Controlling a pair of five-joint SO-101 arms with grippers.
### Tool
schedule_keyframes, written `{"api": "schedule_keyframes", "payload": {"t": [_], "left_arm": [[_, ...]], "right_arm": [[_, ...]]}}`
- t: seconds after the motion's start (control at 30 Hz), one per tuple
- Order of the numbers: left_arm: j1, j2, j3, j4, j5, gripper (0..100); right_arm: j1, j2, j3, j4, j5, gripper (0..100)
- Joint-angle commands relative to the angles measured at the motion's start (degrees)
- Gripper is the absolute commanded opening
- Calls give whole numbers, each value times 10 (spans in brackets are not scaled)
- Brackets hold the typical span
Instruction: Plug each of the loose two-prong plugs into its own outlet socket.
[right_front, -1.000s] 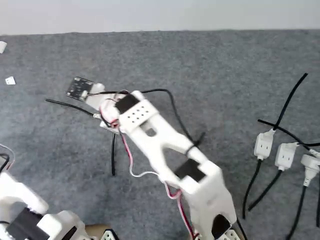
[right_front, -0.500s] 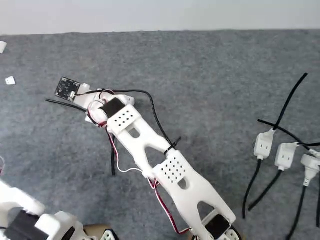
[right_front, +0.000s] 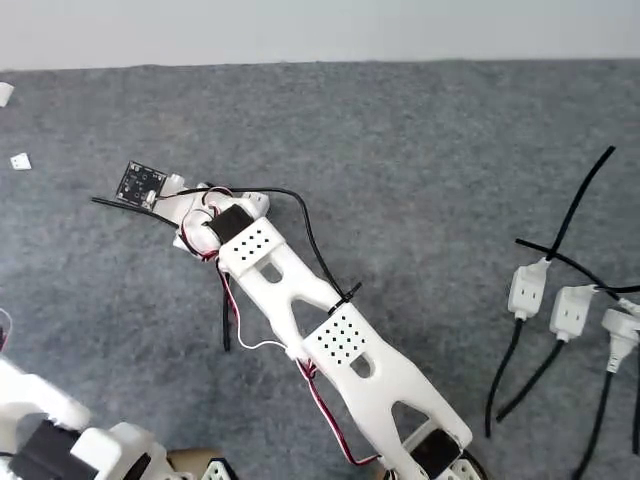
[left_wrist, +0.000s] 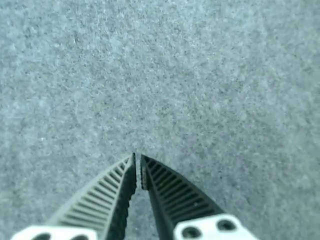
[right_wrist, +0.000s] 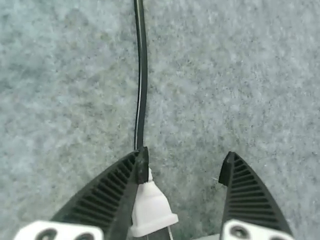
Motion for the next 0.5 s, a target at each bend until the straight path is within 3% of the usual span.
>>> {"api": "schedule_keyframes", "payload": {"t": [0.0, 0.1, 0.47], "left_arm": [[4, -20, -2, -18, 4, 15], [9, -20, 0, -18, 4, 15], [19, -20, 9, -30, -11, 15]], "right_arm": [[5, -11, -30, 46, 30, 241], [3, -27, -36, 89, 62, 241], [-5, -47, -54, 138, 64, 244]]}}
